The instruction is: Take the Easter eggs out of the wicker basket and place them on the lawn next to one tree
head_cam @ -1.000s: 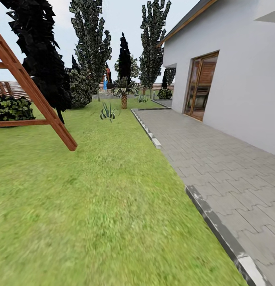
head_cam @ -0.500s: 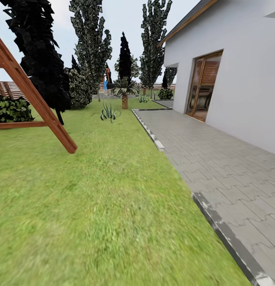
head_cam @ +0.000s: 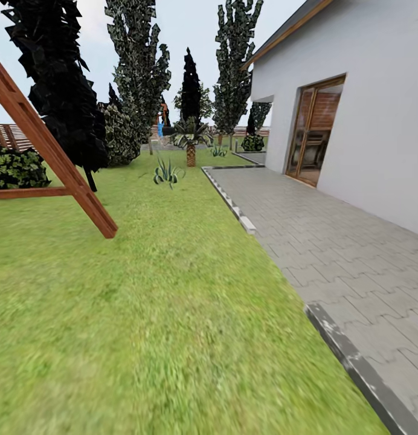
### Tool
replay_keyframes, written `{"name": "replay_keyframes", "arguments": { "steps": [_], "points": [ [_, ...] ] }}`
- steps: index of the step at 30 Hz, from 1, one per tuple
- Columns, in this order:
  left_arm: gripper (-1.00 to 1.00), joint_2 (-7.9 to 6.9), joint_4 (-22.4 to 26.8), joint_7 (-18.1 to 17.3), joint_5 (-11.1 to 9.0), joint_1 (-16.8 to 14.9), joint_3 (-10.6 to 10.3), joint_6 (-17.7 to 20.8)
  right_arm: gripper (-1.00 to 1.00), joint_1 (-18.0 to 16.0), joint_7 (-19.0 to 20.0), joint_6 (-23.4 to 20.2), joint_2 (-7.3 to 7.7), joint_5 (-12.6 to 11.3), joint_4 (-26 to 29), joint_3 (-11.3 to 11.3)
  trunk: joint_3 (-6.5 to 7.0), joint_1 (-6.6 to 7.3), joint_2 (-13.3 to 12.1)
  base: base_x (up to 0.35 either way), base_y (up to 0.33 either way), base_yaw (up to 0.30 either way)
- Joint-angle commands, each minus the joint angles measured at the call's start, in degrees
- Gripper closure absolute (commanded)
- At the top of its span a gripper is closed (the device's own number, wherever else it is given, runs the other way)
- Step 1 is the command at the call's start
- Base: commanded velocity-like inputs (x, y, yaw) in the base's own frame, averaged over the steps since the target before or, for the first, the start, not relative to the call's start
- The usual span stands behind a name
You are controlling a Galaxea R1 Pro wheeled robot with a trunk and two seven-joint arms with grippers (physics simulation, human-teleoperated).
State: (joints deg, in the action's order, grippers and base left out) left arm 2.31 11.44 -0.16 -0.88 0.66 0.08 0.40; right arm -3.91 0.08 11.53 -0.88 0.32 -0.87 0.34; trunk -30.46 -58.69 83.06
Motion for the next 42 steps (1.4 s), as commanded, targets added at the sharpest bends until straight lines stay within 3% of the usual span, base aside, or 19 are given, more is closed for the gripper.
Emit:
{"name": "replay_keyframes", "arguments": {
  "steps": [1,42],
  "points": [
    [-1.00,0.01,0.1,0.0,-0.1,0.0,0.0,0.0,-1.00,-0.1,0.0,0.2,0.00,0.0,-0.1,0.0,-0.04,-0.03,0.0,0.323,0.178,0.000],
    [-1.00,0.07,0.1,0.0,-0.1,0.0,0.0,0.0,-1.00,-0.1,0.0,0.2,0.00,-0.1,-0.1,0.0,-0.04,-0.03,0.0,0.322,0.166,0.000]
  ]
}}
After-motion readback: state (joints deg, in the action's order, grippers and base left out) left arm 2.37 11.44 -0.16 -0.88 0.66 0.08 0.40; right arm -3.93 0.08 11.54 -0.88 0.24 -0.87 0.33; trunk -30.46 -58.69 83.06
